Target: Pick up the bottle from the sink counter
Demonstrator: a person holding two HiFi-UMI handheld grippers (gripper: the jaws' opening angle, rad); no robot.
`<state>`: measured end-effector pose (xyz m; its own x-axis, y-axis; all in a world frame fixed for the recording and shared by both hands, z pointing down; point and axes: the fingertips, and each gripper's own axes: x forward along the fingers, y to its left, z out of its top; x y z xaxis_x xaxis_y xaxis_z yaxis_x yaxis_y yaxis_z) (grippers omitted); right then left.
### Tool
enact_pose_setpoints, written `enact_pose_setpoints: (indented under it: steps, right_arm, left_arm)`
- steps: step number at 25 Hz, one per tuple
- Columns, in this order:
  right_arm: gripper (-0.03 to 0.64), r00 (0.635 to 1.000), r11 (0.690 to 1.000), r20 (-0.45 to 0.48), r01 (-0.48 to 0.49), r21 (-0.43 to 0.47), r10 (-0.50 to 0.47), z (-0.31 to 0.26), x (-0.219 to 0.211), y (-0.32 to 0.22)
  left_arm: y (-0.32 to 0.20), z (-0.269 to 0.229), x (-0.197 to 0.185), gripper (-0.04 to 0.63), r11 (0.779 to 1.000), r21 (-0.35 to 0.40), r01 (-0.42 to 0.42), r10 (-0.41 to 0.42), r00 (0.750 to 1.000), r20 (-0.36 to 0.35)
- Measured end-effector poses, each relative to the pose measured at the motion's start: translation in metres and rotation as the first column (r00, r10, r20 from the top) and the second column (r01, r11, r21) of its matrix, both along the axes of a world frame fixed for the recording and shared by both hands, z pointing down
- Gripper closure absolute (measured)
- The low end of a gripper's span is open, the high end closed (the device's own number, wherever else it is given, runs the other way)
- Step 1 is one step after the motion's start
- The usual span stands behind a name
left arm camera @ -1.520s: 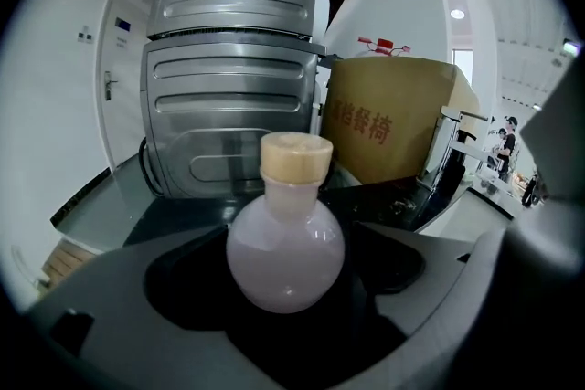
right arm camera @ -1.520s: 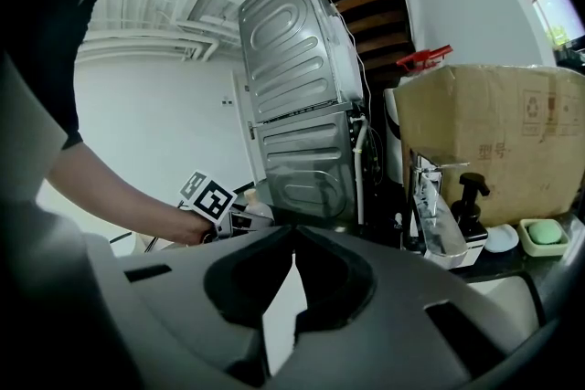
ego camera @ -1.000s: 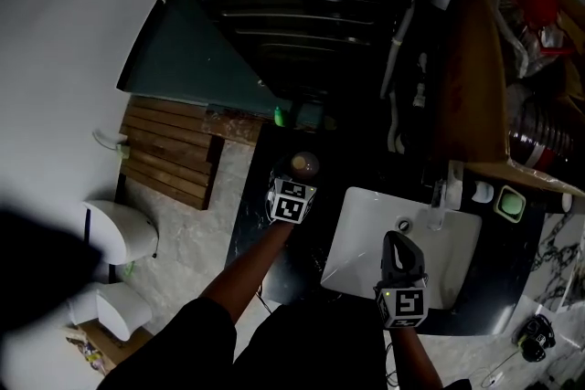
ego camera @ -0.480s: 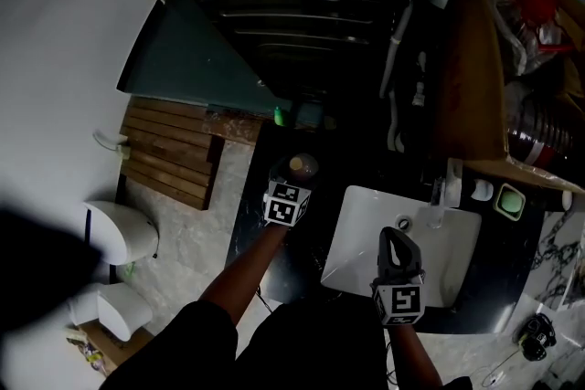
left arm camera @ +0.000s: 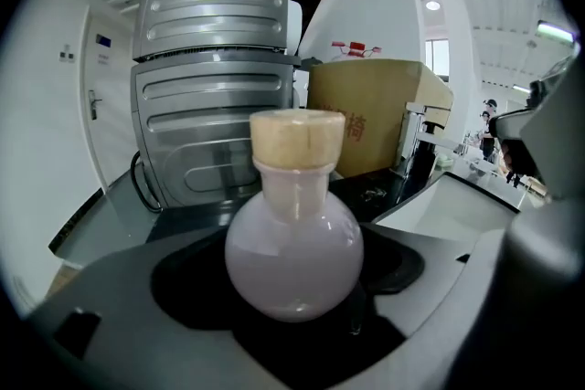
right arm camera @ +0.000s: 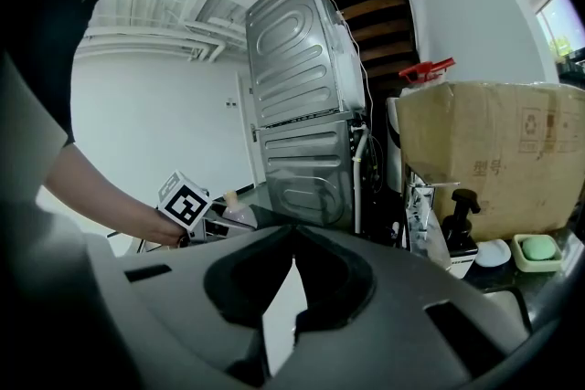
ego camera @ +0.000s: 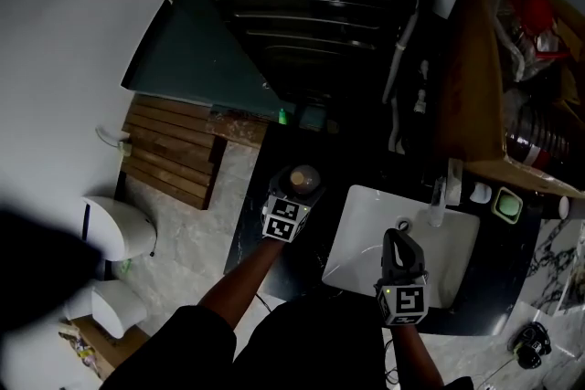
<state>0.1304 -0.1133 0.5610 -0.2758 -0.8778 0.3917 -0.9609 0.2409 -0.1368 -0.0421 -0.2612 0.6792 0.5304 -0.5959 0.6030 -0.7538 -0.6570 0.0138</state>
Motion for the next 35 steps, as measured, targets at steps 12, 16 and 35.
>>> enact_pose_setpoints:
  steps: [12, 16, 35]
  right_arm:
    - [0.577, 1.0, 0.998, 0.022, -0.01, 0.055, 0.009, -0.028, -0.015, 0.006]
    - [0.577, 0.999, 0.997, 0.02, -0.029, 0.069, 0.028, -0.034, -0.015, 0.01]
    - [0.577, 0.999, 0.99, 0.013, -0.043, 0.131, 0.041, -0.075, -0.049, 0.006]
  left_arm:
    - [0.034, -0.067, 0.001, 0.199, 0.998, 0.065, 0.0, 0.007, 0.993, -0.119]
    - [0.048, -0.08, -0.003, 0.199, 0.997, 0.08, 0.002, 0.008, 0.991, -0.132]
    - [0.07, -0.153, -0.031, 0.199, 0.984, 0.163, 0.077, -0.037, 0.971, -0.238]
